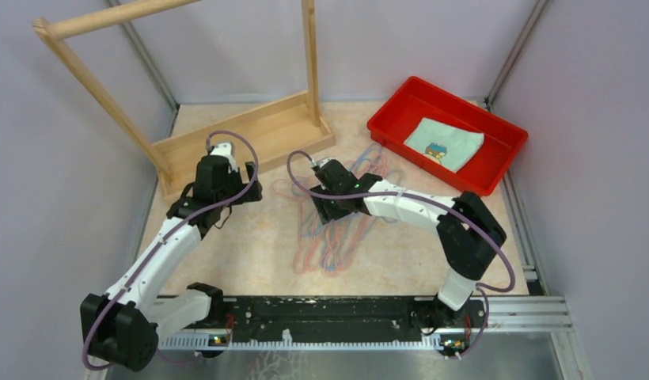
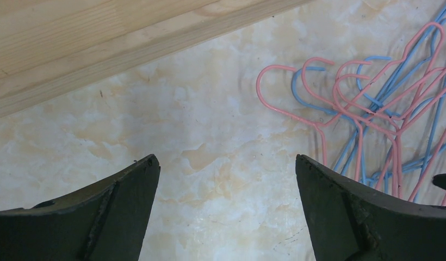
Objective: Organize the hangers
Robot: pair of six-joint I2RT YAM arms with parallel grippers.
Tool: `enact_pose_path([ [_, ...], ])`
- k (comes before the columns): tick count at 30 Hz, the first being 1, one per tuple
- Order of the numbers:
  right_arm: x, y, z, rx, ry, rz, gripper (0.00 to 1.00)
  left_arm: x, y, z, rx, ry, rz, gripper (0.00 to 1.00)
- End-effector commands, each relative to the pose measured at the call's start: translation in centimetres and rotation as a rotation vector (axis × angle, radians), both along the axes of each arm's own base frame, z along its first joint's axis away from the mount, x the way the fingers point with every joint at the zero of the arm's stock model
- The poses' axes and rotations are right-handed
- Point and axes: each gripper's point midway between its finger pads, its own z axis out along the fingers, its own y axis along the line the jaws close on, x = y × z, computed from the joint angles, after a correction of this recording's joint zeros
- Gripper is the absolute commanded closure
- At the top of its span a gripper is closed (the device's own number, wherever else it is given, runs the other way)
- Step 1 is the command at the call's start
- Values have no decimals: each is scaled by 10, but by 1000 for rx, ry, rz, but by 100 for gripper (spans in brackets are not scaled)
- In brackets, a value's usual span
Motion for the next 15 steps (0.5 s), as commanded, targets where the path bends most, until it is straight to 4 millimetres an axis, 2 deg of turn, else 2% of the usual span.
enact_pose_path([
  [1,-10,20,-20,58,59,30,42,-11,2,-4,-8,14,4,0],
  [7,-9,20,-28,52,59,16,52,-19,5,-7,-14,22,14,0],
  [10,-12,22,-32,56,80,25,66,-22,6,-7,-15,20,19,0],
  [15,-12,22,-33,58,81,27,70,-24,8,-8,-12,22,22,0],
])
